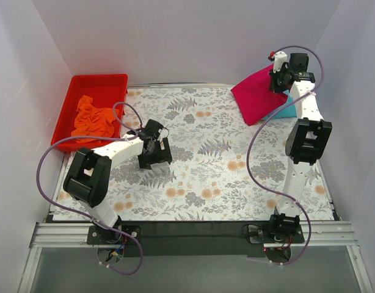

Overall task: Fold and stack the t-shirts
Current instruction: Neatly place the folded tshirt to the corner

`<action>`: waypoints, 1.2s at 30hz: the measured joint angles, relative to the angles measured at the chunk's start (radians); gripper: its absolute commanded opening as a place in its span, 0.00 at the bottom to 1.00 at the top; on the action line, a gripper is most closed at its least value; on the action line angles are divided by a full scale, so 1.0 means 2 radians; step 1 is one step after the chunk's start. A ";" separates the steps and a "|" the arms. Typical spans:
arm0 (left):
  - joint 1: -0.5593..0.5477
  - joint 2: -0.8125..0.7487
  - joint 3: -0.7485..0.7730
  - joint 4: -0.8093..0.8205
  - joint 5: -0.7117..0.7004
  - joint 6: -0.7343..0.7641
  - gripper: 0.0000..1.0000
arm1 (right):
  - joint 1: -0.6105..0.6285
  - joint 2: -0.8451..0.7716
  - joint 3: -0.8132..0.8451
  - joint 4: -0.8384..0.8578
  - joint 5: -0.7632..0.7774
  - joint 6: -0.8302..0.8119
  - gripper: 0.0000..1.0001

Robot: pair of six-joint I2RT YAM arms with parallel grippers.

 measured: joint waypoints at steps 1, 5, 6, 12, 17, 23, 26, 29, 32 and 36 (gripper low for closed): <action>0.000 0.000 0.001 0.000 0.000 0.000 0.80 | -0.003 0.000 0.002 0.002 -0.005 0.004 0.01; 0.000 0.000 0.001 0.000 0.000 0.001 0.80 | -0.017 0.000 0.003 0.014 -0.015 0.015 0.01; 0.000 0.000 0.001 0.000 0.000 0.002 0.80 | -0.021 0.000 0.003 0.015 -0.017 0.017 0.01; 0.000 0.001 0.001 0.000 0.000 0.002 0.80 | -0.035 0.000 0.003 0.021 -0.021 0.016 0.06; 0.000 0.001 0.001 0.000 0.000 0.002 0.80 | -0.038 0.002 0.003 0.030 -0.016 0.005 0.08; 0.000 0.001 0.001 -0.005 0.000 0.003 0.80 | -0.037 0.026 0.003 0.058 0.009 -0.014 0.11; 0.000 0.001 0.001 -0.010 0.000 0.003 0.80 | -0.037 0.048 0.002 0.072 0.029 -0.022 0.11; 0.000 0.005 0.001 -0.011 0.000 0.003 0.80 | -0.037 0.064 -0.009 0.090 0.052 -0.027 0.14; 0.000 0.009 0.002 -0.012 -0.001 0.004 0.80 | -0.037 0.074 -0.022 0.104 0.075 -0.033 0.20; 0.000 0.009 0.002 -0.013 -0.001 0.004 0.80 | -0.037 0.080 -0.034 0.131 0.113 -0.042 0.56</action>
